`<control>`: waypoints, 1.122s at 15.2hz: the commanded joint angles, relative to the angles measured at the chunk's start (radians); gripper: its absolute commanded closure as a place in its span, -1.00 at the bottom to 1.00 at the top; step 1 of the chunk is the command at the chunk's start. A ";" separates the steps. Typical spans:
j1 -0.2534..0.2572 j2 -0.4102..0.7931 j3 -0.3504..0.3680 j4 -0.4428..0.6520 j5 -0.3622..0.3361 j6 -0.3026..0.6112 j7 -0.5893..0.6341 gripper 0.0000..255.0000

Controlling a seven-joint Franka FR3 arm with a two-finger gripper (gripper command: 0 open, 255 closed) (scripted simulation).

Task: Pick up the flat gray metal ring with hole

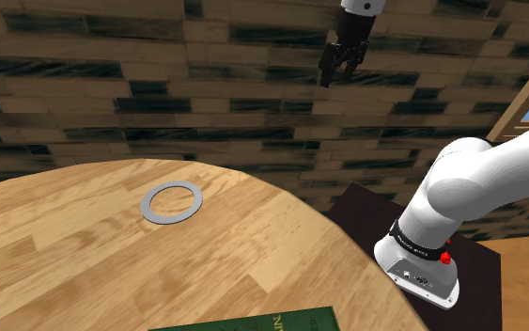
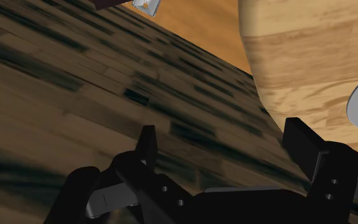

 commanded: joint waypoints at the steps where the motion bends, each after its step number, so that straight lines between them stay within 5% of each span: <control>1: 0.000 0.000 0.000 0.000 0.000 0.000 0.000 -1.00; 17: 0.078 0.418 0.211 0.028 0.082 0.341 0.261 -1.00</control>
